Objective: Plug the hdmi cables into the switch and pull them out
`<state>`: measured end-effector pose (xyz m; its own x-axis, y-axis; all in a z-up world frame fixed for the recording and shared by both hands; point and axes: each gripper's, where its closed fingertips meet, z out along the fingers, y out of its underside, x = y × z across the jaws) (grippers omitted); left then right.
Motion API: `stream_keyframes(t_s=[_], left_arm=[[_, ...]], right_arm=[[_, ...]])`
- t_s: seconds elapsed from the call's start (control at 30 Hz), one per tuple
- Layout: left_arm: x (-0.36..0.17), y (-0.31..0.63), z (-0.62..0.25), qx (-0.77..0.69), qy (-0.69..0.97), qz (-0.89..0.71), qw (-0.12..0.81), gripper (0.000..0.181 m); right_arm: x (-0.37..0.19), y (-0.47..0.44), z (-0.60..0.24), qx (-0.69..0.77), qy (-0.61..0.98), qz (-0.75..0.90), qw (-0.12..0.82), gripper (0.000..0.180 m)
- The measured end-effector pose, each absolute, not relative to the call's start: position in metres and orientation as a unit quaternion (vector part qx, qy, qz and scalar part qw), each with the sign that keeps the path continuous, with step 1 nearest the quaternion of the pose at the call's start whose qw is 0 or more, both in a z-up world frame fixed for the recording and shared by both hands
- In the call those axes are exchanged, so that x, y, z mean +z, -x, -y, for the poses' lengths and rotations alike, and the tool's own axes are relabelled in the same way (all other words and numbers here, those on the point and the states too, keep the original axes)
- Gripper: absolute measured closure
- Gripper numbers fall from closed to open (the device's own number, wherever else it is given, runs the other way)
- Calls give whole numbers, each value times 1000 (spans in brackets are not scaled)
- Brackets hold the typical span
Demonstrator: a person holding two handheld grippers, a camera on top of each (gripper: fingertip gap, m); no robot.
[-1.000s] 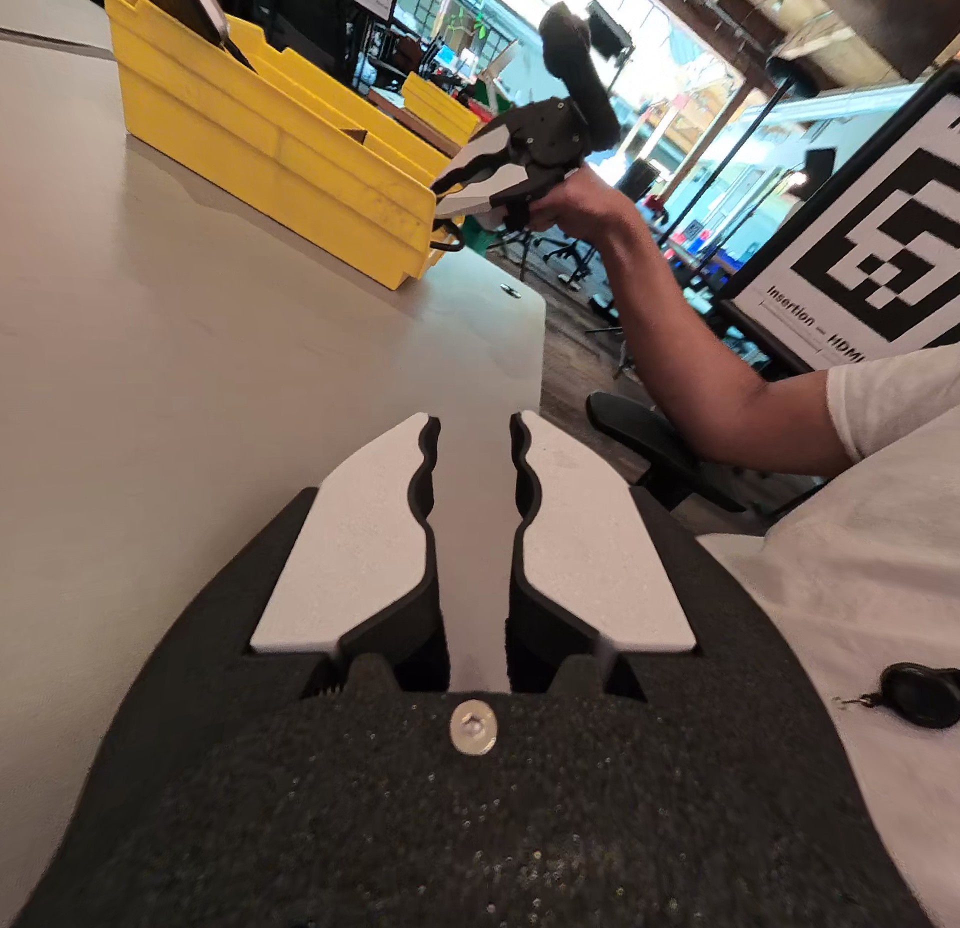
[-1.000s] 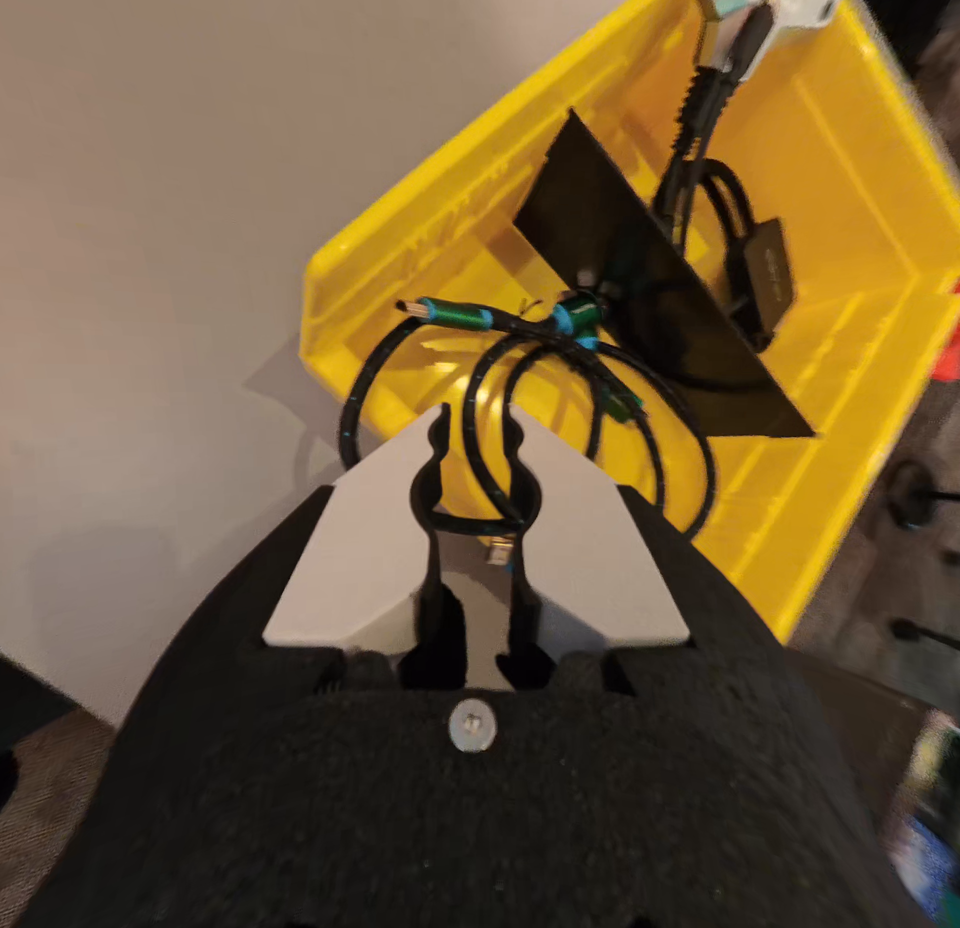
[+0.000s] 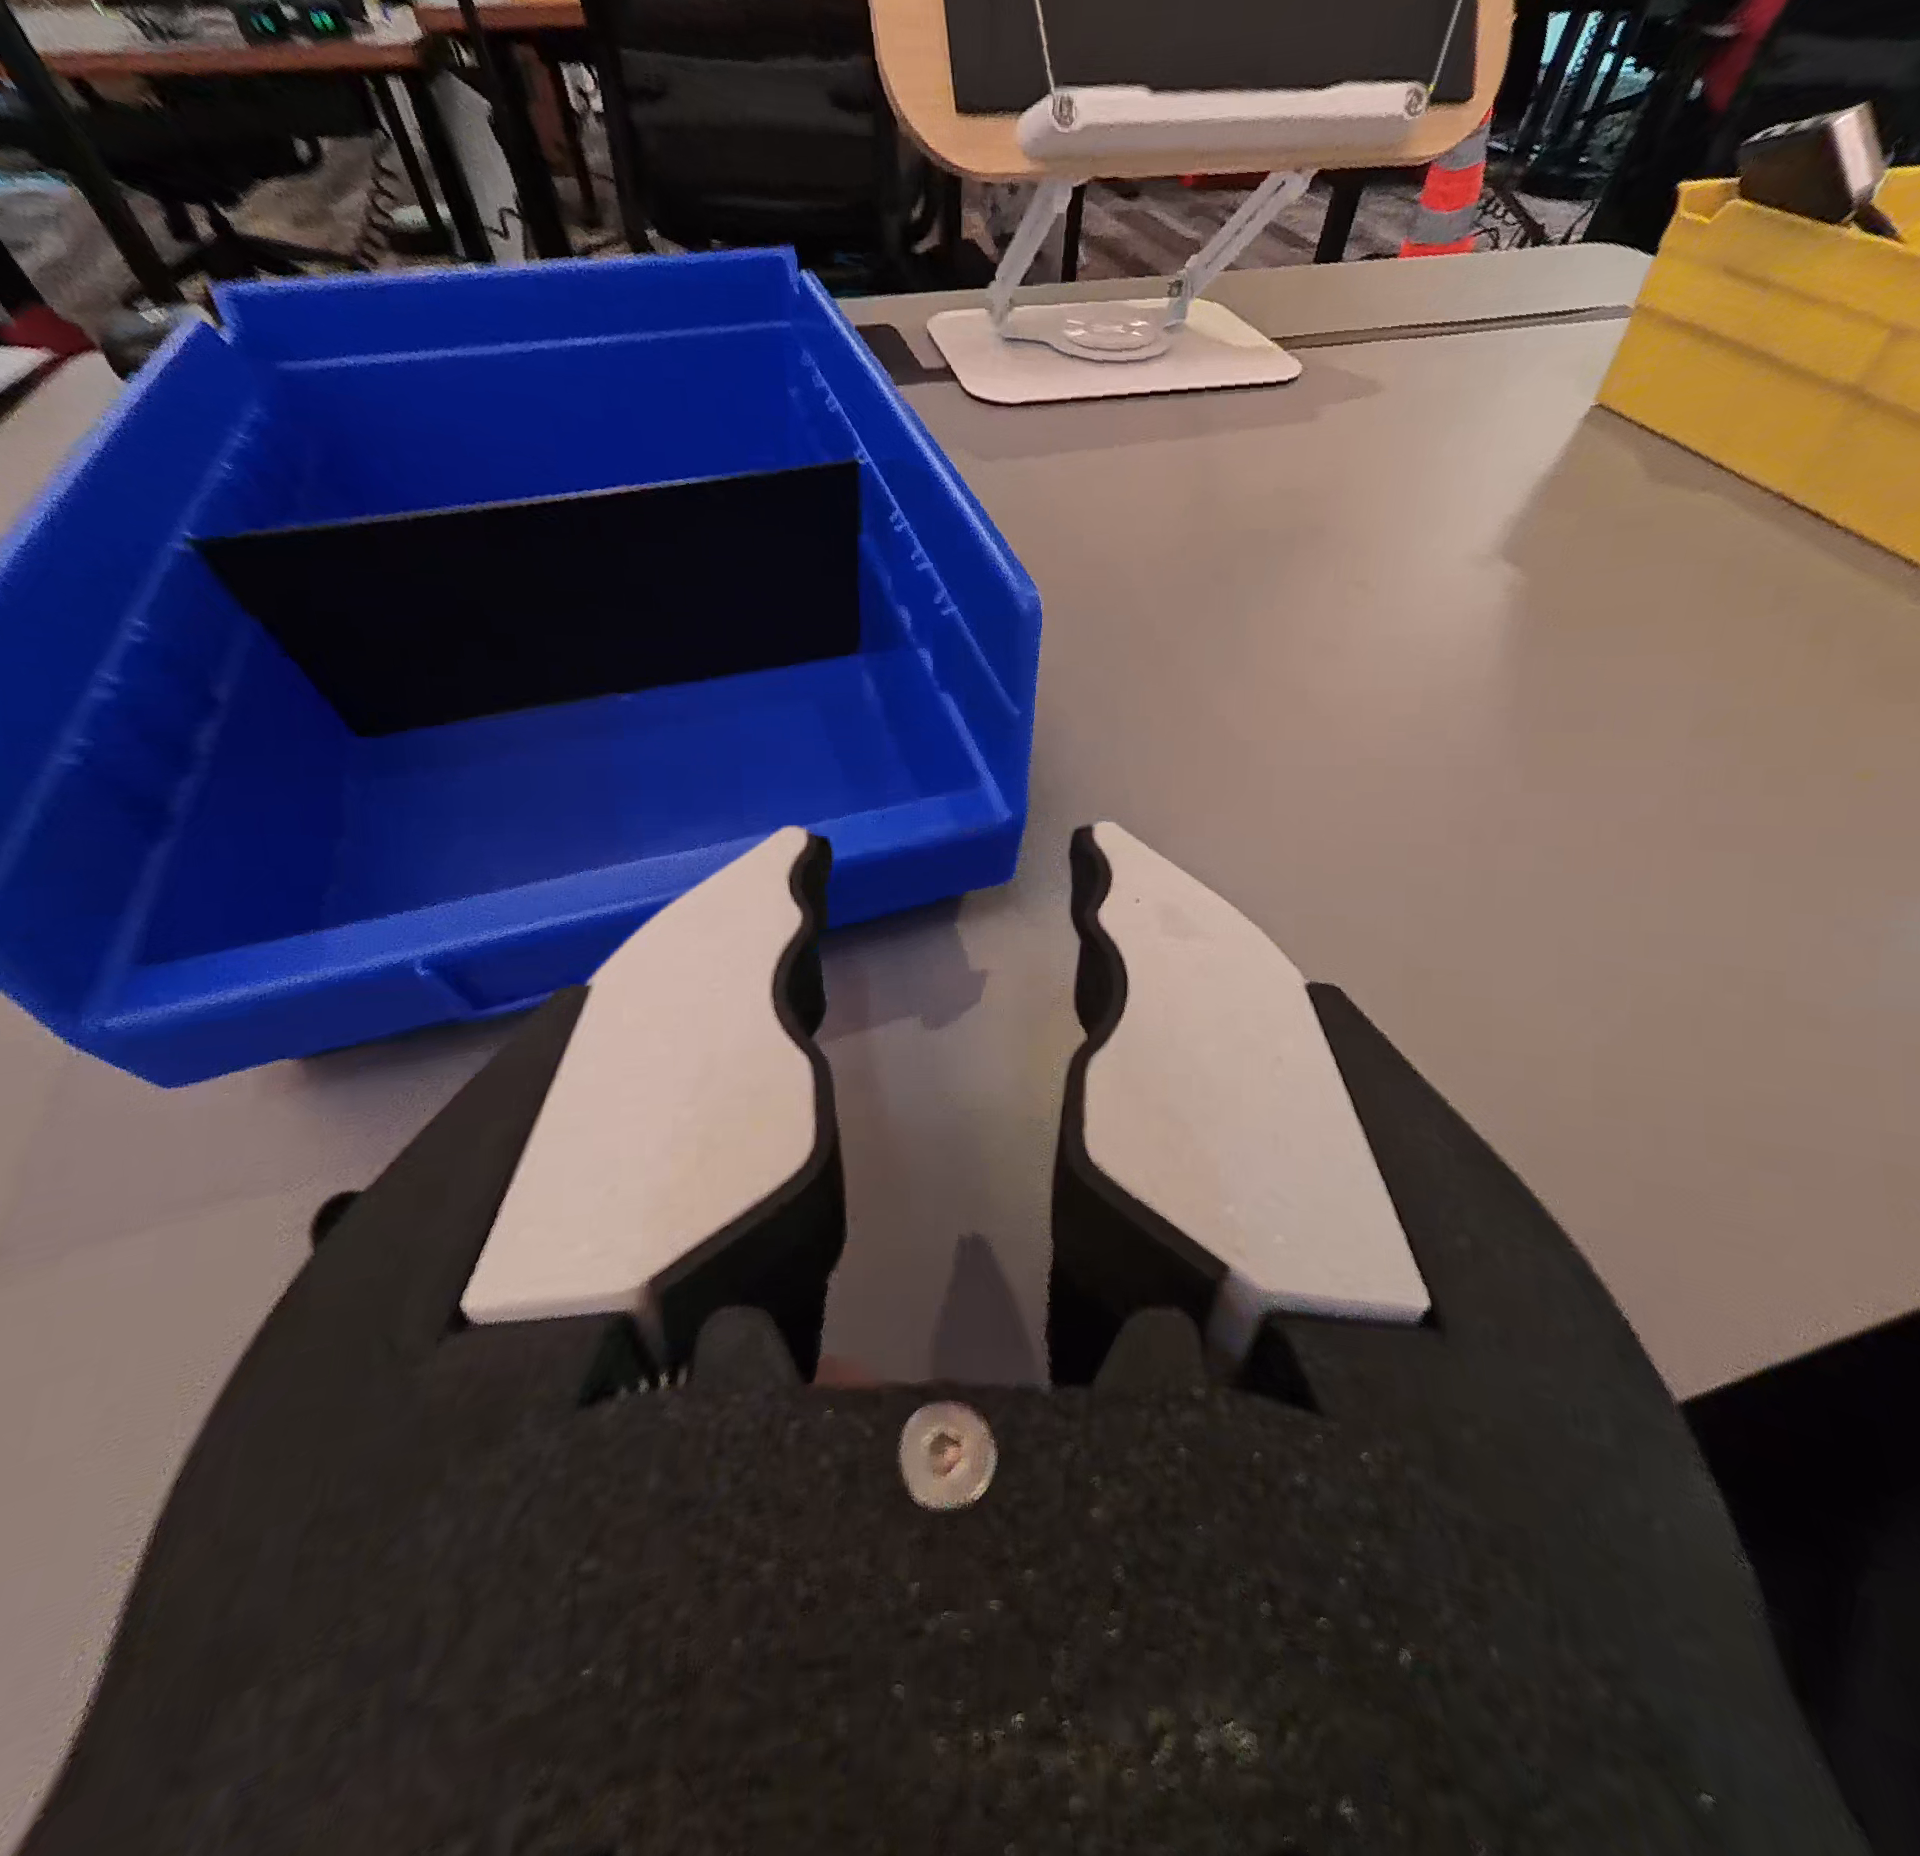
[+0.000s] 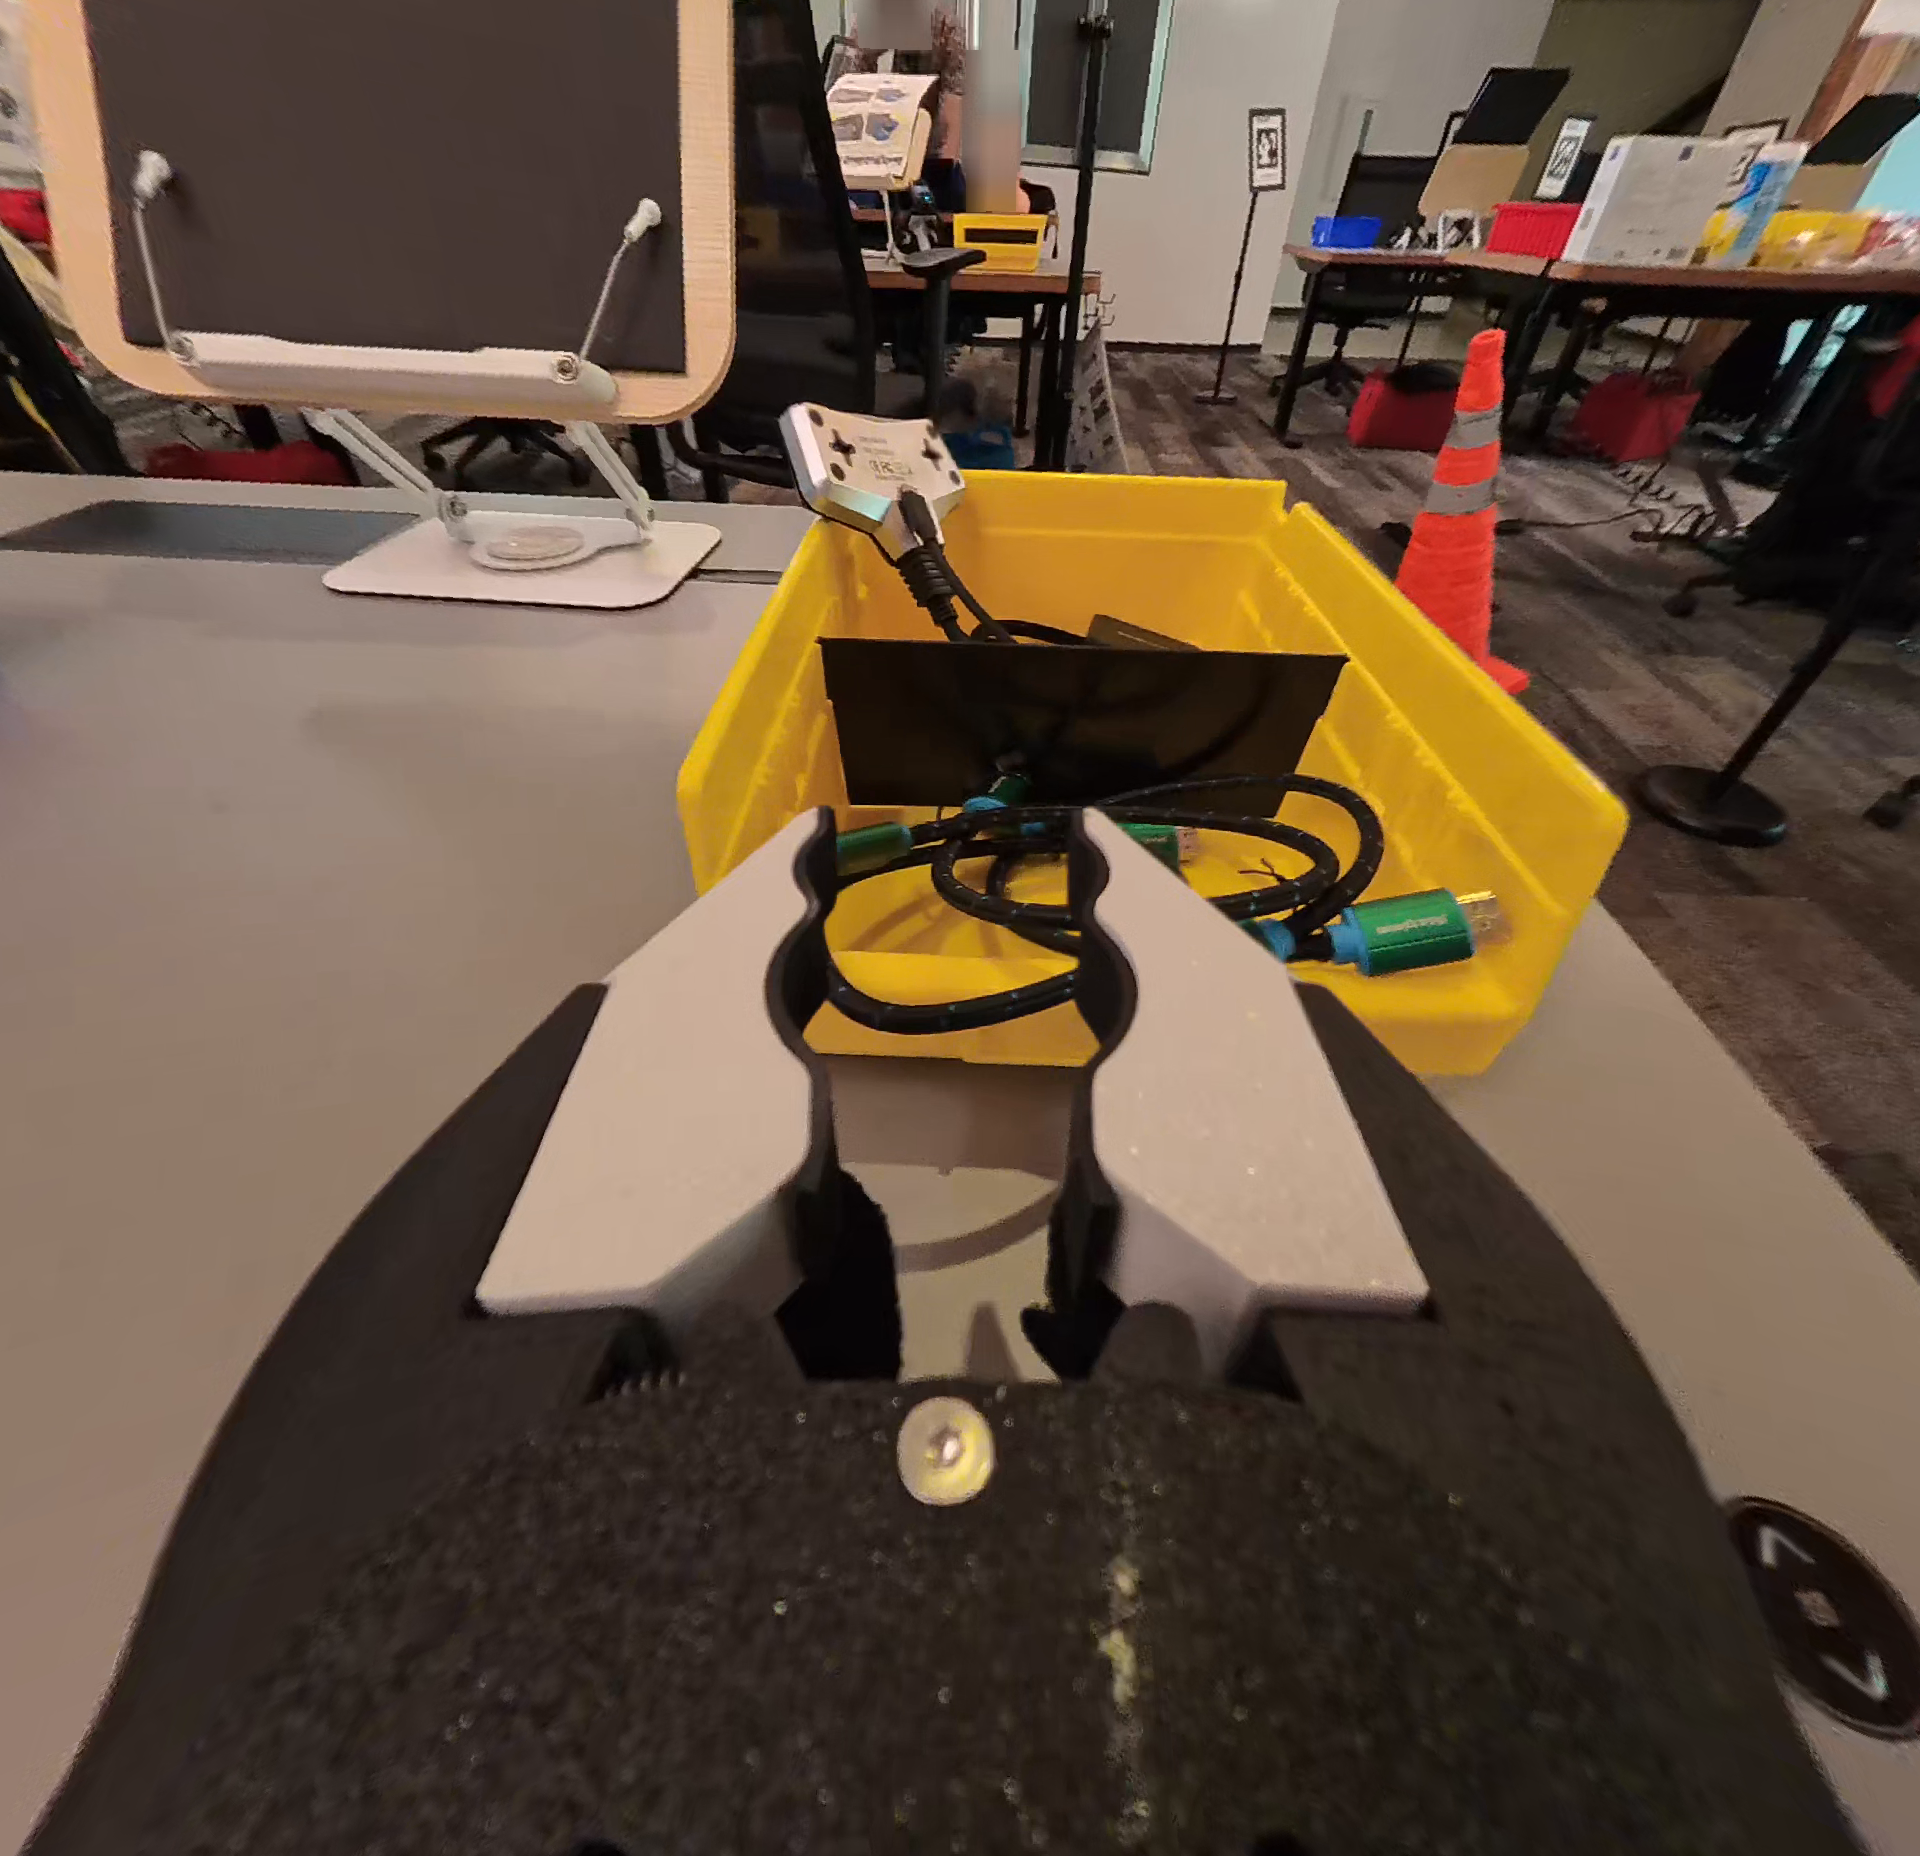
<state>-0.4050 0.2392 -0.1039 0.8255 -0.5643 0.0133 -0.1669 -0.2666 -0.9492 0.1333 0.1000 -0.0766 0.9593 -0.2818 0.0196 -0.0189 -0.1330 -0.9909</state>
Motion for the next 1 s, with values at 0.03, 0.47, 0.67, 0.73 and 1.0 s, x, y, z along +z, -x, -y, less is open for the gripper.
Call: stream_keyframes(t_s=[0.03, 0.47, 0.67, 0.73, 1.0], left_arm=[[-107, 405, -239, -179, 781, -234, 551, 138], [-112, 404, -239, -236, 792, -199, 527, 142], [-112, 405, -235, -225, 784, -216, 537, 144], [-112, 405, -228, -223, 780, -227, 539, 145], [-110, 349, -172, -290, 766, -272, 504, 131]], right_arm=[[-77, -134, -101, -91, 745, -108, 652, 135], [-107, -71, -128, -36, 810, -25, 585, 107], [-103, -65, -155, -88, 809, -20, 581, 112], [-106, -60, -164, -82, 814, -20, 575, 111], [-102, -1, -172, 51, 813, 30, 579, 112]])
